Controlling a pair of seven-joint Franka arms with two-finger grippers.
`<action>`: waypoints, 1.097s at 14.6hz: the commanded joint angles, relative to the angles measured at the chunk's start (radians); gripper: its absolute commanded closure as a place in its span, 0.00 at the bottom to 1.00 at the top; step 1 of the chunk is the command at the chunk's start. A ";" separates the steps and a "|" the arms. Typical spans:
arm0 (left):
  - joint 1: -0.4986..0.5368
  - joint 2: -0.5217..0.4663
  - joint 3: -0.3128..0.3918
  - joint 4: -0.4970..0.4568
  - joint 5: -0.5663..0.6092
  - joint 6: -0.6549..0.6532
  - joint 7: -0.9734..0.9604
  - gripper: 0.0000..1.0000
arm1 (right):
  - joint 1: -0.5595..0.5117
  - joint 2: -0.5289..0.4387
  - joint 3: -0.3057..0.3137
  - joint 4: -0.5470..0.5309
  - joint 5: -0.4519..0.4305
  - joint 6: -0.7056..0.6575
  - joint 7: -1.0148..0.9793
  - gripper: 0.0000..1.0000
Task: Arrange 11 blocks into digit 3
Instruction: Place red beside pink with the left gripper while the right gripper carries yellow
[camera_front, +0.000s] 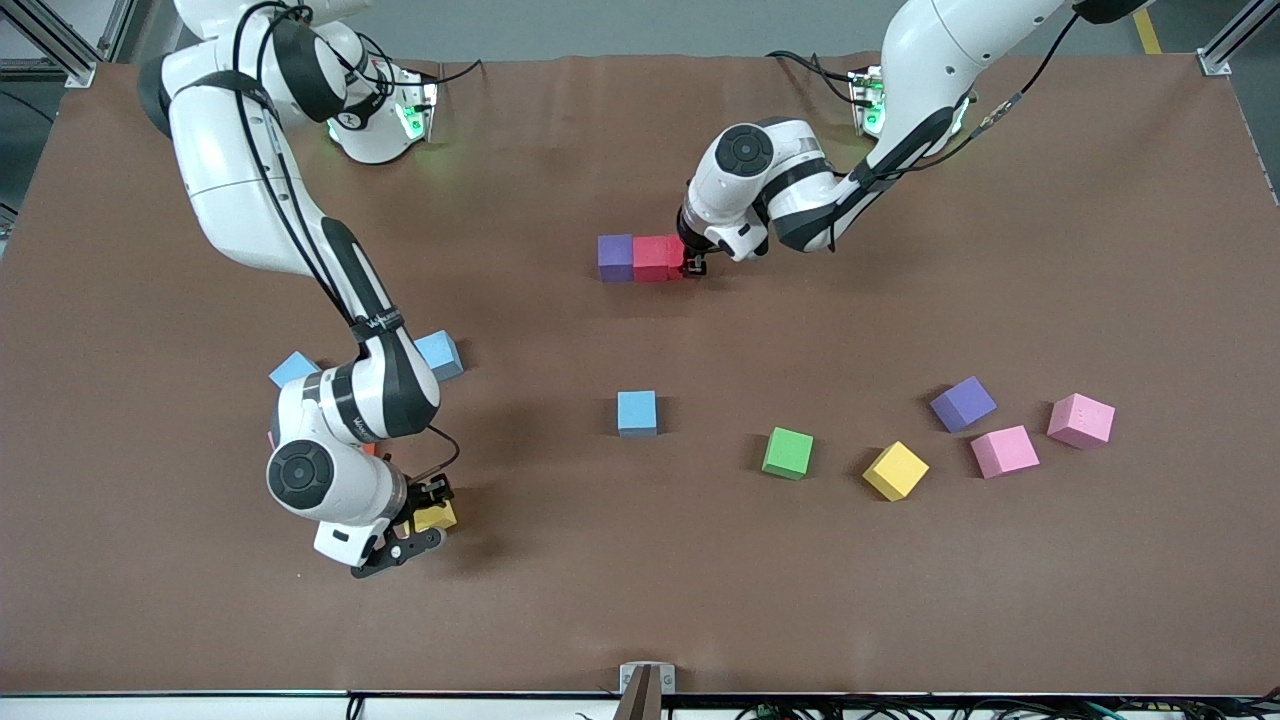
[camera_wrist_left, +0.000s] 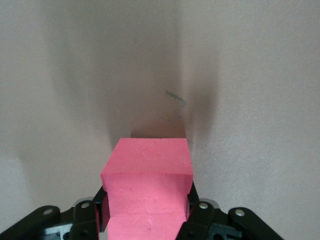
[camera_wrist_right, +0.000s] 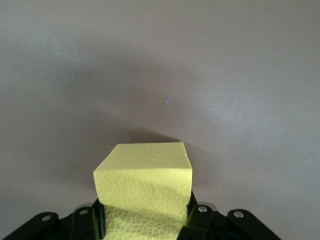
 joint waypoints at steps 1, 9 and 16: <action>-0.020 0.014 0.004 0.004 0.013 0.019 -0.121 0.70 | 0.026 -0.080 0.004 -0.068 0.013 -0.057 0.074 0.67; -0.025 0.012 0.004 0.012 0.015 0.010 -0.115 0.00 | 0.170 -0.347 0.007 -0.508 0.069 0.172 0.315 0.67; -0.002 -0.066 -0.040 0.020 0.010 -0.055 -0.123 0.00 | 0.388 -0.437 0.005 -0.795 0.138 0.389 0.655 0.67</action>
